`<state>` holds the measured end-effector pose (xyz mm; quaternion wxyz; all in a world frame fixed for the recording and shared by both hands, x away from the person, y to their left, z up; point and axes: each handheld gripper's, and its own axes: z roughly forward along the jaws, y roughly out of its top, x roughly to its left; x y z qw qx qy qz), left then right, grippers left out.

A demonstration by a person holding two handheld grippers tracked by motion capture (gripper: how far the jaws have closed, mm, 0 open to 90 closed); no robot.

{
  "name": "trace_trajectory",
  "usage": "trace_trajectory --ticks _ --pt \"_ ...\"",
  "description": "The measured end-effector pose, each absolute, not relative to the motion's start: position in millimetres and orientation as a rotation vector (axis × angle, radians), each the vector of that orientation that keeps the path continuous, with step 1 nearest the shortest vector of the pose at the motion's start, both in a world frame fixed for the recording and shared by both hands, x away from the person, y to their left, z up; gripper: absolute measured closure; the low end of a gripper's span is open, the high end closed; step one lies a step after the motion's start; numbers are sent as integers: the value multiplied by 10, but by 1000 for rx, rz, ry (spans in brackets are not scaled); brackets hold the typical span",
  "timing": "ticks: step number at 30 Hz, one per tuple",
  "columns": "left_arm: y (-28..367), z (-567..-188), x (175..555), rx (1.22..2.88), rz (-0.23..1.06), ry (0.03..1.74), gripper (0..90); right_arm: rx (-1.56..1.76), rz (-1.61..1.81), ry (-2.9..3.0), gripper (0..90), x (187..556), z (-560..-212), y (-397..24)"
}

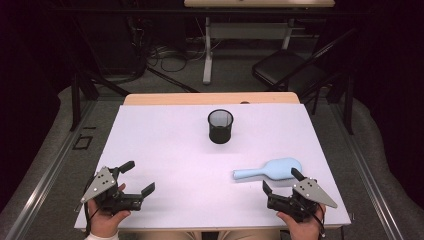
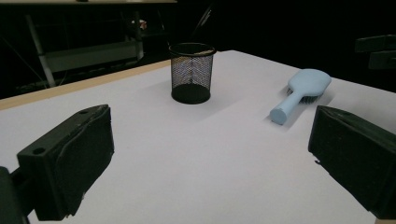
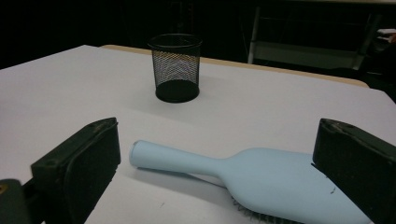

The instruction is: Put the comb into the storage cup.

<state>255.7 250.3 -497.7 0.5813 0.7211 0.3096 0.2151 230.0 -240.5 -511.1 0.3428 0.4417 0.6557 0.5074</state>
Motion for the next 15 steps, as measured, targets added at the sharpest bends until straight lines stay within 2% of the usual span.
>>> trace_trajectory --ticks 6,11,14,15 --pt "2467 -4992 2567 1696 487 711 4 1148 1310 1733 10 2306 -5110 -2398" --pt "2436 -5001 2568 1715 493 710 4 1171 1304 1750 66 2347 -5116 -2367" --pt "2430 -5006 2581 1711 489 711 4 1165 1287 1765 143 2371 -5125 -2335" --pt "2430 -5006 2581 1711 489 711 4 1165 1287 1765 143 2371 -5125 -2335"
